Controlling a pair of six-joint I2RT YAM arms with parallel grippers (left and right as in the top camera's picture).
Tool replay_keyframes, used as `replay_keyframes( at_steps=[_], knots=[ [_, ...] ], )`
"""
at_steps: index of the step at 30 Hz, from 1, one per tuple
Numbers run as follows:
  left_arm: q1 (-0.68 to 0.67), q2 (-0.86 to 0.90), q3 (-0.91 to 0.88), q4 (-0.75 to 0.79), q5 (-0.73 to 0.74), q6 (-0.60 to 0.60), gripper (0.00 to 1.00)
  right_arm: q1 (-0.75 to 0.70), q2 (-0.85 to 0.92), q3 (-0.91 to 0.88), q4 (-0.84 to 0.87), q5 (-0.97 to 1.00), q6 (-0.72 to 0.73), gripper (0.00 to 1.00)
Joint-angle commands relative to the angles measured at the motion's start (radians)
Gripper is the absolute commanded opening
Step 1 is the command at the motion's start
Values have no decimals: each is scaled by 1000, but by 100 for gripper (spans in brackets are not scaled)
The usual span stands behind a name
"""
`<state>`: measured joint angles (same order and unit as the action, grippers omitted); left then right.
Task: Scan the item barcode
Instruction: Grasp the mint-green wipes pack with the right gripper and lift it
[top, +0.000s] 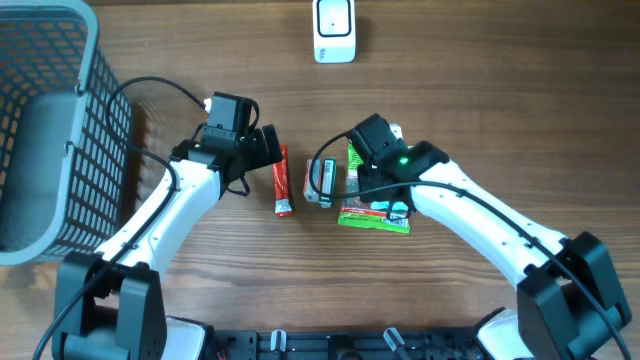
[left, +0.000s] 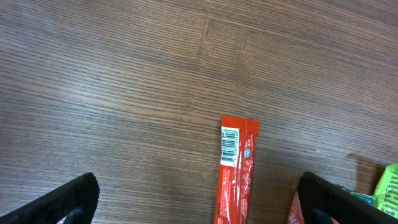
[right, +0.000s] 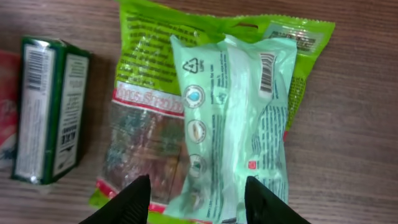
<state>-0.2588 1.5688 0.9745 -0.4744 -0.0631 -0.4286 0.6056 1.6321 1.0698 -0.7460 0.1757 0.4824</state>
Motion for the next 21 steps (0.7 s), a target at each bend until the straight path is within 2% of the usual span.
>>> replay_keyframes(
  at_steps=[1,10,17,21],
  knots=[
    [6,-13,0,2,-13,2,100,3,-2,-55,49,39,15,49],
    [6,-13,0,3,-13,2,100,3,-2,-174,205,39,-38,49],
    [6,-13,0,2,-13,2,100,3,-2,-206,217,77,-39,48],
    [6,-13,0,2,-13,2,100,3,-2,-218,227,80,-39,44]
  ],
)
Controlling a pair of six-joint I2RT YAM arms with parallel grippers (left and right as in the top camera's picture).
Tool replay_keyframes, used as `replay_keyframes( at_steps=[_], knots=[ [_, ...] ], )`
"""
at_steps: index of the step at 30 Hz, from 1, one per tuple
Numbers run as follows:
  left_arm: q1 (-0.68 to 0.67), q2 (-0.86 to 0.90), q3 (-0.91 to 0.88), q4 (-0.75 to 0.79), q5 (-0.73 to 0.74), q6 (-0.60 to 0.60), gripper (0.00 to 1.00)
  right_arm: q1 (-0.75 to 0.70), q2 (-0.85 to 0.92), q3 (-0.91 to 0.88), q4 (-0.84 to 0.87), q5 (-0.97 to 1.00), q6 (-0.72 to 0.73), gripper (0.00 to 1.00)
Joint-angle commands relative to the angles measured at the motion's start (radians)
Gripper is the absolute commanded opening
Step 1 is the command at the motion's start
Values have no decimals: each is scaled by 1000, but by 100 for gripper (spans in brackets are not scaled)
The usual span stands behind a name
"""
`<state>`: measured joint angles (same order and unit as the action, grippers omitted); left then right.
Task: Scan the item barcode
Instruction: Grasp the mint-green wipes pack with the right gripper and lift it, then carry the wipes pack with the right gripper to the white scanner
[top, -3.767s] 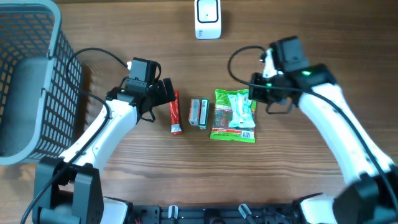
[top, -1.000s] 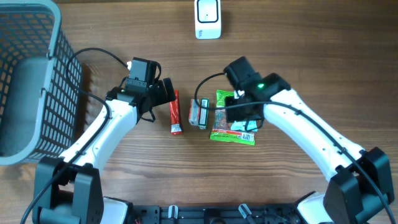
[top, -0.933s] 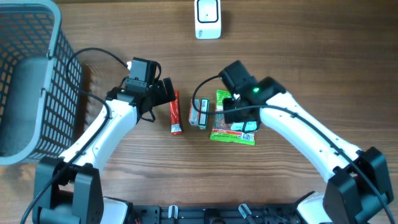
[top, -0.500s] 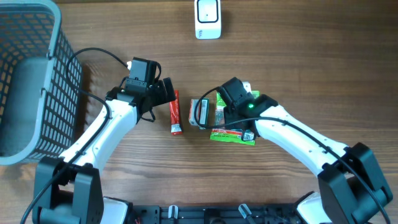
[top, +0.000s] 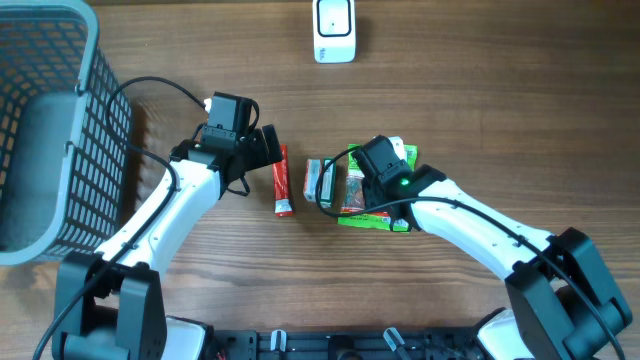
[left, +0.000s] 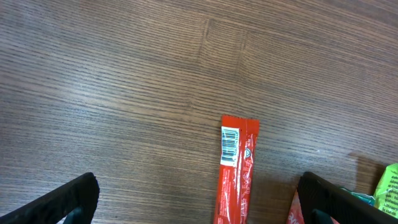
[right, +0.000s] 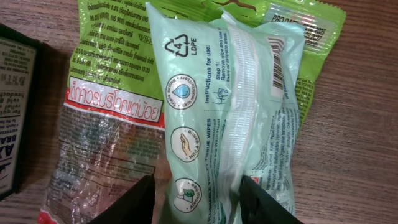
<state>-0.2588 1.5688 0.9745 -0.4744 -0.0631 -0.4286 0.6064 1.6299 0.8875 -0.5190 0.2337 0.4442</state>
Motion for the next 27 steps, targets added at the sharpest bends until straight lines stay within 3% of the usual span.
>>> replay_keyframes(
  at_steps=[1,4,6,8,16,22,23,24,27],
  knots=[
    [6,-13,0,2,-13,2,100,2,1,-46,15,22,-1,44],
    [6,-13,0,2,-13,2,100,2,1,-76,52,22,-8,38],
    [6,-13,0,2,-13,2,100,2,-1,-67,40,21,-26,10],
    [6,-13,0,2,-13,2,100,2,-13,-37,-2,21,-26,4],
    [6,-13,0,2,-13,2,100,2,-282,132,-198,-24,-82,4],
    [6,-13,0,3,-13,2,100,-27,-422,269,-304,-325,-146,4],
    [6,-13,0,3,-13,2,100,-58,-411,347,-355,-439,-186,4],
    [6,-13,0,2,-13,2,100,-148,-358,557,-504,-671,-261,4],
    [6,-13,0,1,-13,2,100,-229,-296,715,-618,-877,-340,4]
  ],
)
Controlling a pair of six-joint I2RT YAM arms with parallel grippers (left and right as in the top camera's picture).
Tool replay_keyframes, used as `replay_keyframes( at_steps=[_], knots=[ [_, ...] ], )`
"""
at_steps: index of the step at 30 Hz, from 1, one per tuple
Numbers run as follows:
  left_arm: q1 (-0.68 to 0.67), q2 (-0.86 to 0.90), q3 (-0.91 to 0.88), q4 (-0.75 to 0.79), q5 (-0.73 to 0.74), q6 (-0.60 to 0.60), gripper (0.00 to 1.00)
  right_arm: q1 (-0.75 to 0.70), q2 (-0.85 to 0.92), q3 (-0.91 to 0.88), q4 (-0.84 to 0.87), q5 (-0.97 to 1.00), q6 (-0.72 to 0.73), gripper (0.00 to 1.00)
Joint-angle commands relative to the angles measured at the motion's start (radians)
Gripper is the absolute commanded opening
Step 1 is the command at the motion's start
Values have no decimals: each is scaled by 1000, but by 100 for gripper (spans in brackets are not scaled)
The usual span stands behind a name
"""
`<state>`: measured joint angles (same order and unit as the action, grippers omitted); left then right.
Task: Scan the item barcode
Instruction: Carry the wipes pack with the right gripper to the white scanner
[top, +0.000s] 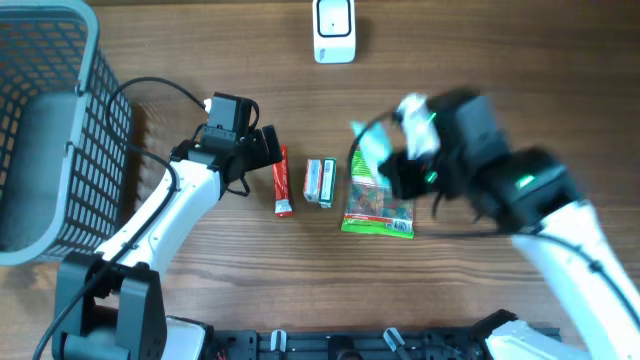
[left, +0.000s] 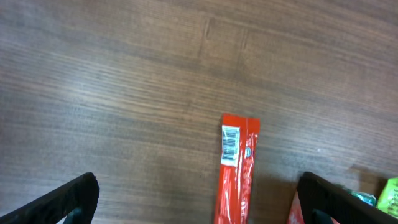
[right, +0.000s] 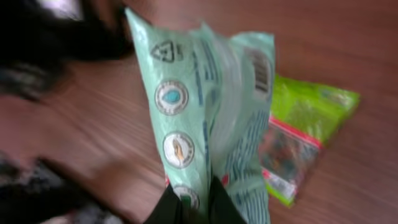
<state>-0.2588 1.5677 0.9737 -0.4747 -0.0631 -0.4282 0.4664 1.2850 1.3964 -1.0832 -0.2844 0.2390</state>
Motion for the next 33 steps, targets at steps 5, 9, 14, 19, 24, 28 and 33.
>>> replay_keyframes(
  at_steps=[5,9,14,19,24,28,33],
  knots=[
    [6,-12,1,0,-13,2,100,-174,125,259,-14,-719,-160,4],
    [6,-12,1,-1,-13,2,100,-187,216,259,26,-829,-160,4],
    [6,-12,1,-1,-13,2,100,-189,352,259,355,-1035,55,4],
    [6,-12,1,-1,-13,2,100,-191,522,259,1295,-1256,814,4],
    [6,-12,1,-1,-13,2,100,-243,753,299,2341,-1166,1693,4],
    [6,-12,1,-2,-13,2,100,-273,834,299,2025,-1159,1419,4],
    [6,-12,1,-2,-13,2,100,-285,853,299,1402,-977,877,4]
  ],
)
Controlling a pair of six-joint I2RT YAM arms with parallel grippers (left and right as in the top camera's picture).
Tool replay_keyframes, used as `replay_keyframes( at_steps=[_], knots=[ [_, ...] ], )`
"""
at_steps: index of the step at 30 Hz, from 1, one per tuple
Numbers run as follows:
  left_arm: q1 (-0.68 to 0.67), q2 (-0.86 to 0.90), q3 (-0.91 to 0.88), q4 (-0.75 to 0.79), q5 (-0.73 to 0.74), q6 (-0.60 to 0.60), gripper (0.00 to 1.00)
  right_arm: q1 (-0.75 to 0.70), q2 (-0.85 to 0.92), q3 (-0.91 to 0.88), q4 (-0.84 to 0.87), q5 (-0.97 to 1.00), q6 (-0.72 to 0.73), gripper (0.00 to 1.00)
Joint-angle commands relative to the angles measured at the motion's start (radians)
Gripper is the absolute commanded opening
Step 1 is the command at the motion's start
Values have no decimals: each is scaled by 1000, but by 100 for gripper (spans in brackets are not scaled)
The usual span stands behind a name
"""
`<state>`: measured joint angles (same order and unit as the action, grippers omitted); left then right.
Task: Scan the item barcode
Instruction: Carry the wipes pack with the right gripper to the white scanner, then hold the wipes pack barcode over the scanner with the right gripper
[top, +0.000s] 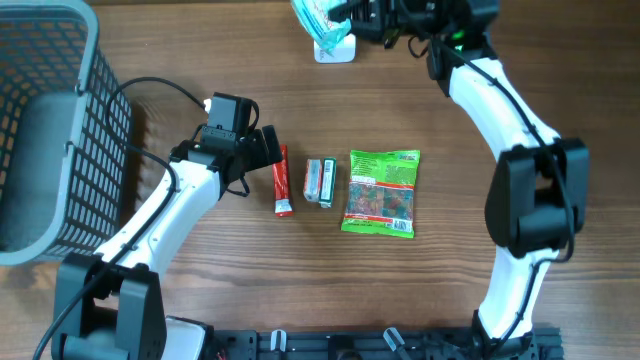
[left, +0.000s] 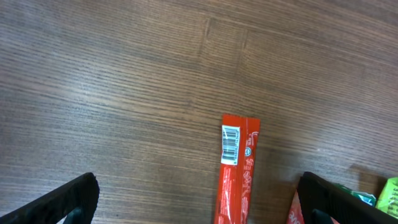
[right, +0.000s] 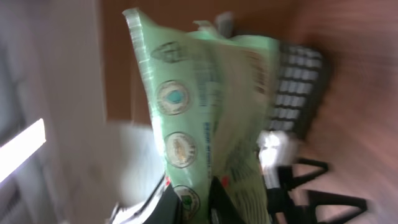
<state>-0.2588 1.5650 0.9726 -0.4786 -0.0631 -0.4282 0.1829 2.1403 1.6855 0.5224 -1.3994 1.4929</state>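
Observation:
My right gripper (top: 345, 14) is shut on a pale green wipes pack (top: 316, 14) and holds it at the table's far edge, just over the white scanner (top: 336, 48). In the right wrist view the pack (right: 205, 106) stands blurred between the jaws of that gripper (right: 194, 202), and its barcode is unreadable. My left gripper (top: 268, 148) hangs open above the top end of a red stick packet (top: 283, 181). In the left wrist view the packet (left: 236, 174) lies between the wide-apart fingers (left: 74, 198), barcode facing up.
A green-black box (top: 320, 182) and a bright green snack bag (top: 381, 192) lie mid-table to the right of the red packet. A grey mesh basket (top: 95, 110) fills the left side. The right arm stretches along the table's right half.
The right gripper, still shut on the wipes pack, has gone from above the snack bag at mid-table to the far edge over the scanner. The left arm has not moved.
The right gripper was open above the wipes pack lying on the snack bag, then lower with its fingers around the pack. Then it was shut on the pack and held it up. Now the pack is at the scanner. The left gripper stayed open throughout.

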Motion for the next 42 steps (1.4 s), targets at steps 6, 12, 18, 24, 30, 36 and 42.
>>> replay_keyframes(
  at_steps=[6,12,18,24,30,36,42],
  knots=[
    [6,-9,2,2,-13,2,100,-13,-2,10,-454,350,-633,4],
    [6,-9,2,3,-12,1,100,-26,33,10,-291,360,-470,4],
    [6,-9,2,2,-9,2,100,-24,137,10,-112,356,-338,4],
    [6,-9,2,3,-9,2,100,-22,244,10,-3,373,-341,4],
    [6,-9,2,3,-9,2,100,-21,312,11,124,386,-331,4],
    [6,-9,2,3,-10,2,100,-18,373,11,209,432,-249,4],
    [6,-9,2,3,-9,2,100,-11,407,11,229,492,-207,4]
  ],
)
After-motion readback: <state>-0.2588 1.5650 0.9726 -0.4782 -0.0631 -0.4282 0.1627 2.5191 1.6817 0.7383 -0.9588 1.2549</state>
